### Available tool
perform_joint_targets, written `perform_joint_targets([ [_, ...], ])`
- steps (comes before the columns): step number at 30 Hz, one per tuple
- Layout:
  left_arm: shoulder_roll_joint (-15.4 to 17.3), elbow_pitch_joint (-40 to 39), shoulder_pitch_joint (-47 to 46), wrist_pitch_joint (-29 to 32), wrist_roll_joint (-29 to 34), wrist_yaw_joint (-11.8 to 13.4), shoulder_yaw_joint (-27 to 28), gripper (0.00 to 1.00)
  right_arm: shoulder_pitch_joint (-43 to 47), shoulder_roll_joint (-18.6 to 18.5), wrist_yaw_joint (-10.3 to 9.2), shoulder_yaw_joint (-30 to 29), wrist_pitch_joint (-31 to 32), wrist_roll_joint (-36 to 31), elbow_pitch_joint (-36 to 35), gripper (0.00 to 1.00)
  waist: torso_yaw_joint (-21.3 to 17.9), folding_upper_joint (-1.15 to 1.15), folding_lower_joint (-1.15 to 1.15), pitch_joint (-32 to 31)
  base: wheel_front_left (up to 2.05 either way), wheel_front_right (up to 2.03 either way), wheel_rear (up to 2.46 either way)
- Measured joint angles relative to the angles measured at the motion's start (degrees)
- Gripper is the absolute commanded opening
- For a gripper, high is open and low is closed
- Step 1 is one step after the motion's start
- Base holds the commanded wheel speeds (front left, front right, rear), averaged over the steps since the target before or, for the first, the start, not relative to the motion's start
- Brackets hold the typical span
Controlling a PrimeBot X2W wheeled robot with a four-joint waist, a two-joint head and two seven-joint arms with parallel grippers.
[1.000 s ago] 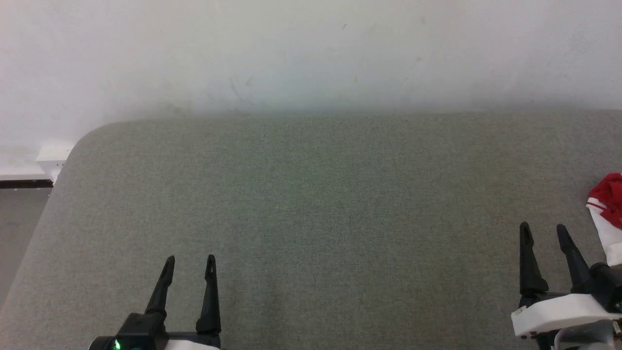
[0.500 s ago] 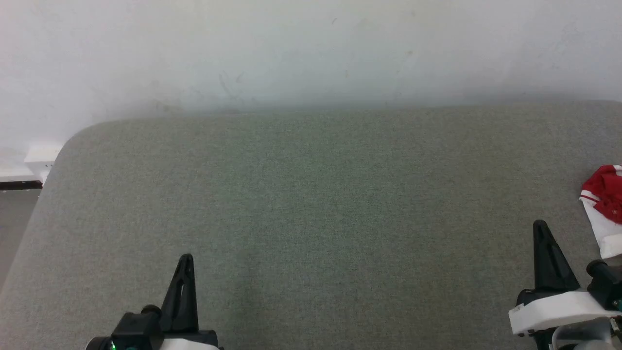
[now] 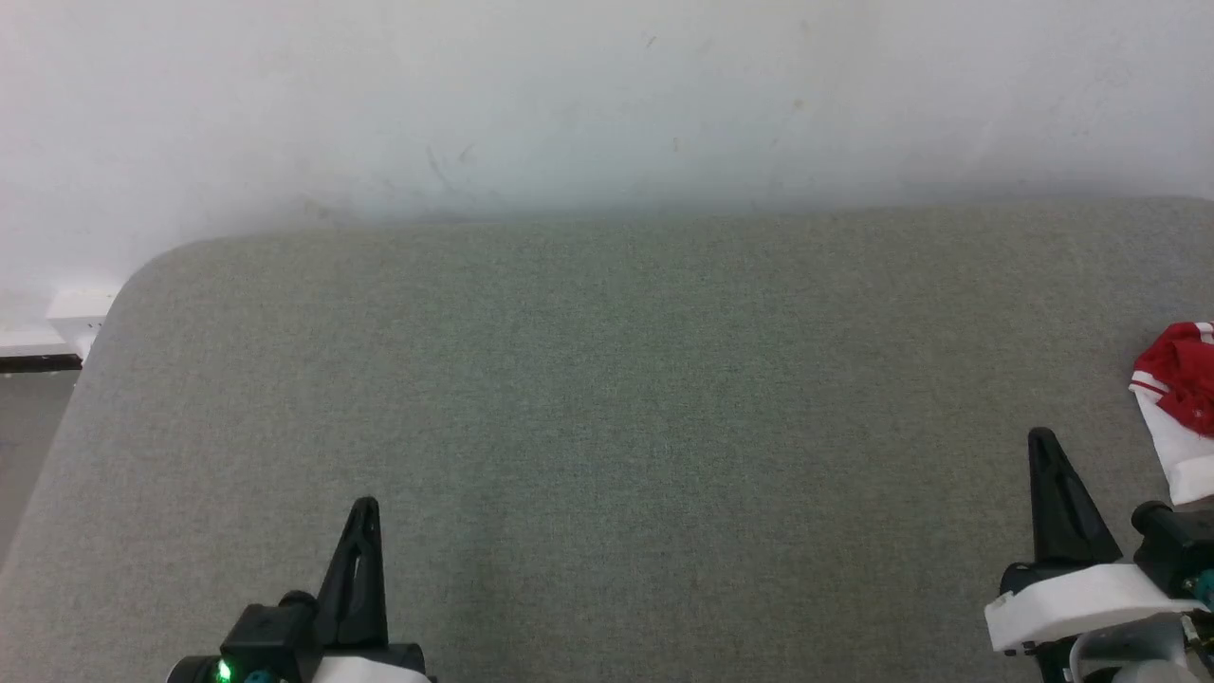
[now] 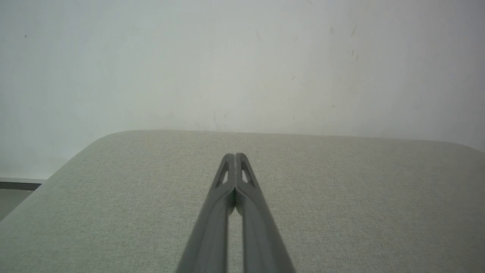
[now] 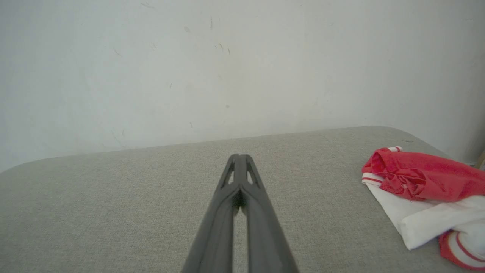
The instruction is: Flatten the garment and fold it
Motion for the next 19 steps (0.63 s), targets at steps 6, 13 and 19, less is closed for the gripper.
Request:
perform_joint_targets([
  [6,-0.02,0.11,-0.21,0.58,0.44,-0.04,0.14,0.00,0.00,0.00,0.00,0.51,0.59,-0.32,-0.47,0.00,-0.04,0.00,0.00,-0.04,0.00,0.00,0.00],
  [13,-0.05,0.18,-1.08,1.54,0.63,-0.08,0.34,0.00,0.00,0.00,0.00,0.93,1.48,-0.89,-1.09,0.00,-0.08,0.00,0.00,-0.08,0.00,0.00,0.00],
  [19,-0.13,0.24,-1.21,2.11,1.02,-0.48,0.49,0.00,0.00,0.00,0.00,1.30,2.07,-1.55,-1.52,0.00,-0.12,0.00,0.00,-0.11,0.00,0.00,0.00],
])
